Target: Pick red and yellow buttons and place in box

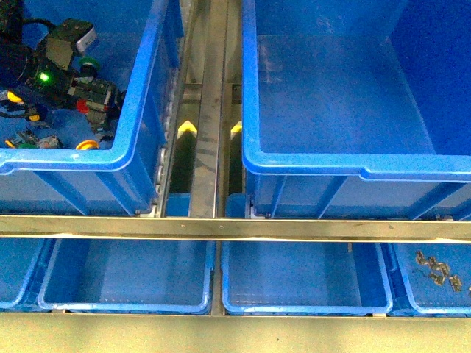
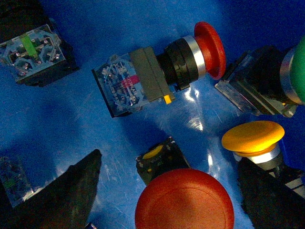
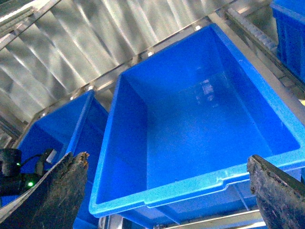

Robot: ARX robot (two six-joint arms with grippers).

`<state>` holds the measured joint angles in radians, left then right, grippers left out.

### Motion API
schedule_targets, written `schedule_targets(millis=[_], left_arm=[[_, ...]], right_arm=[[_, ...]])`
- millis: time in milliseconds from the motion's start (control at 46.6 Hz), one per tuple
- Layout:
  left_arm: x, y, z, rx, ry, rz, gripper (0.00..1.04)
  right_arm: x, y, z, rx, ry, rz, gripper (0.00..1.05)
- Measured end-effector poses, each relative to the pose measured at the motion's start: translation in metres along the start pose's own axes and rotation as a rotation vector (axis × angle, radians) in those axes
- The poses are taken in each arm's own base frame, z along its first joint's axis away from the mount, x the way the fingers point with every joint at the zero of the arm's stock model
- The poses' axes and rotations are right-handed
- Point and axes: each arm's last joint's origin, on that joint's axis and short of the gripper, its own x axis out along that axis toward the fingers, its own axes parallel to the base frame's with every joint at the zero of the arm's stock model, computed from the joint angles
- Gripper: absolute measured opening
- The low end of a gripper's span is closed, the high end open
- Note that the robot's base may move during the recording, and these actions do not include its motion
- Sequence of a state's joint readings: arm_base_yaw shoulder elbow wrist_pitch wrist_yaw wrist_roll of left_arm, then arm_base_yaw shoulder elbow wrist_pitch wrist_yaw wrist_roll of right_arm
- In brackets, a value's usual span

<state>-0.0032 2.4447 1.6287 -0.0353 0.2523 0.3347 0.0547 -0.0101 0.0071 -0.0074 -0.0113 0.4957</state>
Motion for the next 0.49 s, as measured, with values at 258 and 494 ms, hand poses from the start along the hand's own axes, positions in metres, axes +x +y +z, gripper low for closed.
schedule_targets(millis=[258, 494], left_arm=[[0.0, 0.0, 0.001, -0.017, -0.009, -0.003, 0.36], [-0.014, 0.006, 0.0, -0.125, -0.075, 0.013, 0.34]], right_arm=[[0.0, 0.0, 0.0, 0.0, 0.0, 0.0, 0.99], [0.0, 0.0, 0.0, 0.0, 0.0, 0.0, 0.99]])
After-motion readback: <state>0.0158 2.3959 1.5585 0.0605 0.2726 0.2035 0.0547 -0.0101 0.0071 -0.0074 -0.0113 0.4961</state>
